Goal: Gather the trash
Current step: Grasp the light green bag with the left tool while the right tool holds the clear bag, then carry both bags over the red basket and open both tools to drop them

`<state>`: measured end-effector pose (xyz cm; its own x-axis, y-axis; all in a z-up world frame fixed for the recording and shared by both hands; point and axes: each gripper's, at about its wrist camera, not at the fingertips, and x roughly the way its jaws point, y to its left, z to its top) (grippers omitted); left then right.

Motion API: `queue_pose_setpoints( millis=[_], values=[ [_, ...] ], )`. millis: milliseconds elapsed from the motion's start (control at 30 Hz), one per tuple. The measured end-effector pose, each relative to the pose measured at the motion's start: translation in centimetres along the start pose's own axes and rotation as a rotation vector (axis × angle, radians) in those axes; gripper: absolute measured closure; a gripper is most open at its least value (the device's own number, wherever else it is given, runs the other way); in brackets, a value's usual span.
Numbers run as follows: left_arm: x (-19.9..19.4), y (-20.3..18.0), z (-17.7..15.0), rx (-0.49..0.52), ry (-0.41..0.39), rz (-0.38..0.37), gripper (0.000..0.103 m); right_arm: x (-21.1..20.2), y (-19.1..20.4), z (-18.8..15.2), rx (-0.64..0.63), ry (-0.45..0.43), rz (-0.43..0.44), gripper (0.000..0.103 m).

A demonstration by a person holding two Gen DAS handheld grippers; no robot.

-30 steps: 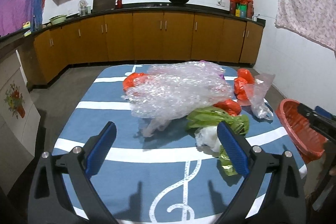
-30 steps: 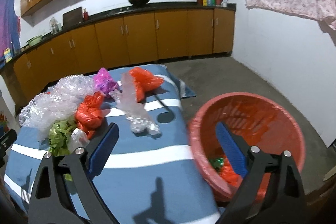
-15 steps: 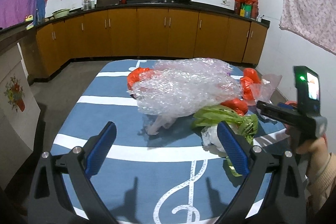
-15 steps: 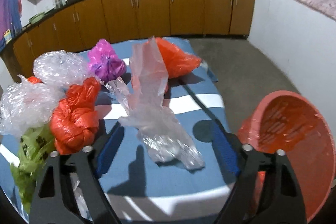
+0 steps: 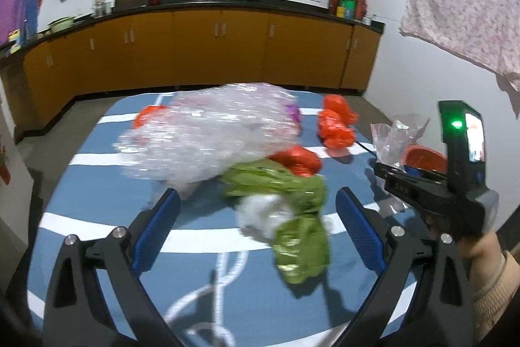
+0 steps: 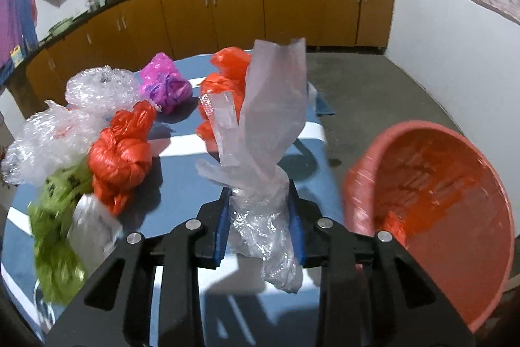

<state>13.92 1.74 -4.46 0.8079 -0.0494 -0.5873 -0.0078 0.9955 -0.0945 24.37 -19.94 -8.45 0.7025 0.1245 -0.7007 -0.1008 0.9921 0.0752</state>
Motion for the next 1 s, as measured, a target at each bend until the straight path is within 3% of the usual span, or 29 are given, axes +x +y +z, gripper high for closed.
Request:
queue_pose_setpoints(
  millis=[67, 400, 467, 533, 567, 1000],
  values=[
    [0.6, -1.2, -0.1, 0.016, 0.013, -0.003, 0.009, -0.9, -0.7, -0.3, 0.011, -0.008, -0.008, 0.071],
    [4.7, -3.0, -0.4, 0.008, 0.126, 0.024, 0.046, -5.1, -4.0, -2.3, 0.060, -0.035, -0.061, 0.071],
    [5.1, -2.9, -0.6, 0.007, 0.137, 0.020, 0.054, -5.1, -4.2, -2.5, 0.067, -0.034, -0.062, 0.071],
    [5.2, -2.8, -0.6, 0.008, 0.146, 0.006, 0.072, -5.2, -4.4, -2.7, 0.072, -0.033, -0.061, 0.071],
    [5.1, -2.9, -0.7, 0.009, 0.148, 0.003, 0.075, -5.2, -4.4, -2.8, 0.074, -0.033, -0.060, 0.071],
    [0.2, -2.2, -0.6, 0.012, 0.067, -0.076, 0.079, -7.9, -4.1, -3.2, 0.079, -0.082, -0.034, 0.071]
  ],
)
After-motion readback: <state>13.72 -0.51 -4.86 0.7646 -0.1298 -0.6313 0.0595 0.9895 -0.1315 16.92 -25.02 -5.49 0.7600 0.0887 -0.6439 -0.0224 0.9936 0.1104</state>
